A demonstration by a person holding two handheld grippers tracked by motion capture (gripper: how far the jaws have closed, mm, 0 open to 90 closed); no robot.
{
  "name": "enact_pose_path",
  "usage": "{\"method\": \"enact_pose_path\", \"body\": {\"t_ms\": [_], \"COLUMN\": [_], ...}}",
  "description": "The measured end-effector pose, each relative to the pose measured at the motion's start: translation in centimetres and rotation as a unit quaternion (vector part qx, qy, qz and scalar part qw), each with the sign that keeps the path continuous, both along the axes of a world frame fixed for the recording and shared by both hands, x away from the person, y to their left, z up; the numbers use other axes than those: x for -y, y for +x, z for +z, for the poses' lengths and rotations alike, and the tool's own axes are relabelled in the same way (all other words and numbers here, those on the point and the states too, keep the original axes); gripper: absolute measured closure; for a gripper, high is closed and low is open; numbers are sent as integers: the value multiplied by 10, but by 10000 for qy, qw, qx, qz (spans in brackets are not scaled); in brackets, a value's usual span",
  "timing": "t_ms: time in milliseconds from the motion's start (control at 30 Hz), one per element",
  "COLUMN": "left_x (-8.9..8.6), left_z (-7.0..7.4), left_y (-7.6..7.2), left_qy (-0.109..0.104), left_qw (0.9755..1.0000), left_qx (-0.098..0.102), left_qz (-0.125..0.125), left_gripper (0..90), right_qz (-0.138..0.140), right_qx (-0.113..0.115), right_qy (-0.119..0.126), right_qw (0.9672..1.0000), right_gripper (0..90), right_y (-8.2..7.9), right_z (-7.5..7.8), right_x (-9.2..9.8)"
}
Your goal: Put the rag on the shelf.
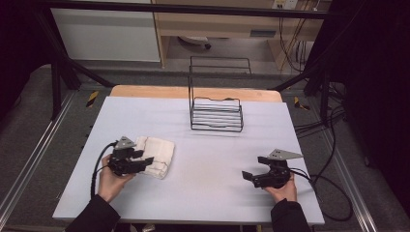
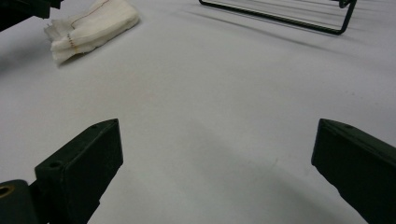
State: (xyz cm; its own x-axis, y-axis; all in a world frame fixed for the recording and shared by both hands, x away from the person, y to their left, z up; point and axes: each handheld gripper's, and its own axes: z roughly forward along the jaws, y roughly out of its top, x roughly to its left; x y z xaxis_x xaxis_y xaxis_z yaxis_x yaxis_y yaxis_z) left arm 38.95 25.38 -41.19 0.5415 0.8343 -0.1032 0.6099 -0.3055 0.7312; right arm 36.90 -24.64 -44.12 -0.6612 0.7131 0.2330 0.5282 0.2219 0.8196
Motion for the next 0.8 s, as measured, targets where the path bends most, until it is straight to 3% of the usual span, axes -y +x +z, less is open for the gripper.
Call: {"method": "enact_pose_path", "body": {"t_ms": [200,267,500,600,800], "left_x": [-36,-38,-36,-35,-33], "left_z": [-9,-14,-23,-26,-25], "left_y": [7,6,6,6,4], "left_qy": [39,141,125,33,74], "left_qw": [9987,9986,9981,9970,9964], "left_qx": [-233,-311,-560,-754,-831], "left_qz": [441,411,215,160,126], "left_gripper": [403,414,555,660,771], "right_qz": [2,38,175,201,299], "right_qx": [1,-16,-48,-68,-88], "right_qy": [-48,-72,-80,-88,-125], "right_qw": [10000,10000,9998,9997,9994], "right_gripper": [43,50,80,108,152], "right_y": [0,1,2,3,7], "right_z": [4,5,10,12,12], "right_x": [-21,-31,-72,-92,-138]}}
